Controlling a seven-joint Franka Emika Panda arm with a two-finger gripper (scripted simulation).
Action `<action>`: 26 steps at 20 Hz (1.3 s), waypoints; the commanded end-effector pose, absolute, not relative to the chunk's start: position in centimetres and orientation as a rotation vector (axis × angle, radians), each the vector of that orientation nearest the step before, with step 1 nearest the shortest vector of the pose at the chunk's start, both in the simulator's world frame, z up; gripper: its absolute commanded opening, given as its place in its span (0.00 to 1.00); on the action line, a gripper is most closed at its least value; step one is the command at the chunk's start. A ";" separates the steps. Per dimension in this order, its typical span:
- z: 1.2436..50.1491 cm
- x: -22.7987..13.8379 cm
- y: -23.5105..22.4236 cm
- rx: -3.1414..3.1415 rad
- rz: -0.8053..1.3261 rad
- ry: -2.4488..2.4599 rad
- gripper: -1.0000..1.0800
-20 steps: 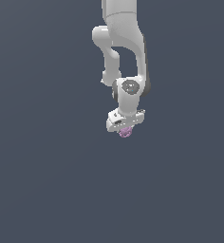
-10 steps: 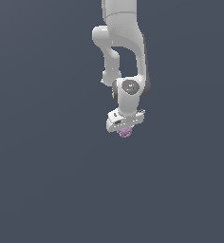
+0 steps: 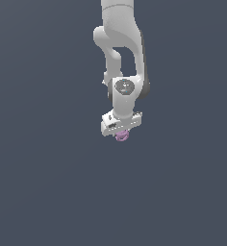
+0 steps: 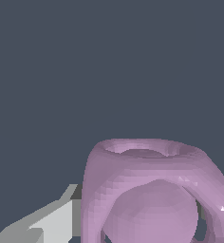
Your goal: Pick up the object and move it to a goal position.
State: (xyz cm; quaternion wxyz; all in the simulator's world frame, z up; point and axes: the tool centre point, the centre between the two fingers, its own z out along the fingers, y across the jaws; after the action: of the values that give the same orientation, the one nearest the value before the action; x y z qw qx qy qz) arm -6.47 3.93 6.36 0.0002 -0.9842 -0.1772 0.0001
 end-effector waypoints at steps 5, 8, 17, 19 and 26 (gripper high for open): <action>9.3 -3.1 0.0 -3.091 -0.001 -0.556 0.00; 10.8 -1.3 -2.1 -3.091 -0.001 -0.557 0.00; 14.9 3.7 -7.5 -3.091 -0.001 -0.557 0.00; 15.6 4.7 -8.5 -3.091 0.000 -0.557 0.00; 17.9 7.6 -11.6 -3.091 0.000 -0.557 0.00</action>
State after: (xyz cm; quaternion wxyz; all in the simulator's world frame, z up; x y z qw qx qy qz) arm 7.01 -10.98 17.40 0.0003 -0.9842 -0.1771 -0.0002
